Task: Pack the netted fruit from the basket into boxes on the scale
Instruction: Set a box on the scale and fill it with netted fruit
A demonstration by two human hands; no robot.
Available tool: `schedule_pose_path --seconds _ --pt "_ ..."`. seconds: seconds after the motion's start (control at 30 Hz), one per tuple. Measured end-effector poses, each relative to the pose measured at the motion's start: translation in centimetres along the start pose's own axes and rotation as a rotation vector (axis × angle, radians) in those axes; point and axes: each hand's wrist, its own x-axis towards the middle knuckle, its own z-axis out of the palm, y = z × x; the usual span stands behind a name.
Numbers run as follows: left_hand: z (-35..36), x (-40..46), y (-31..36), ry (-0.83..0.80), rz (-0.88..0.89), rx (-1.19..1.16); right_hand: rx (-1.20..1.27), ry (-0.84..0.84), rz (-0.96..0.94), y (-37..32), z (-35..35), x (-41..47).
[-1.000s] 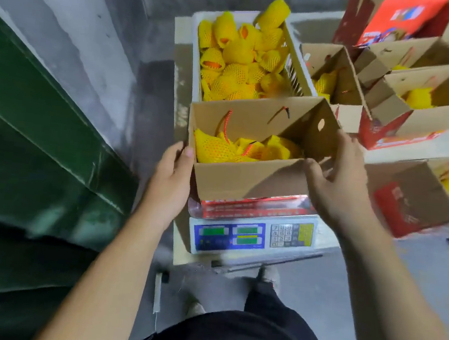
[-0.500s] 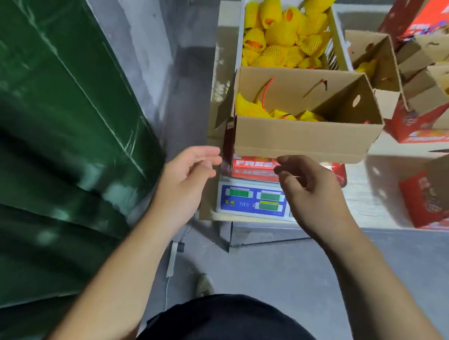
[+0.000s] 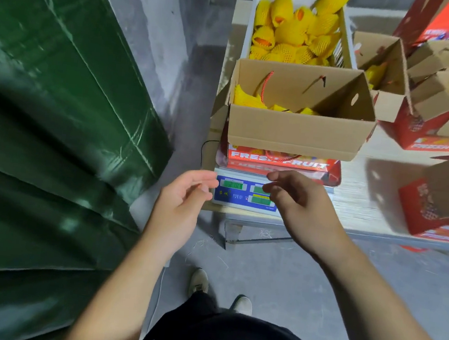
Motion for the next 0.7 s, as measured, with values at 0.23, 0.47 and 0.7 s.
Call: schedule_pose_path --seconds 0.23,0.47,0.7 --pt "2.3 1.4 1.0 -0.073 0.025 -0.050 0.104 -0.004 -0.023 -0.8 -1.5 1.0" --pt "3.6 8.2 5.6 -0.135 0.170 -0.025 0.168 0.060 -0.156 -4.7 -2.9 6.7" --pt "5.0 18.6 12.2 -0.230 0.342 0.117 0.029 0.176 -0.223 -7.7 -6.0 14.4"
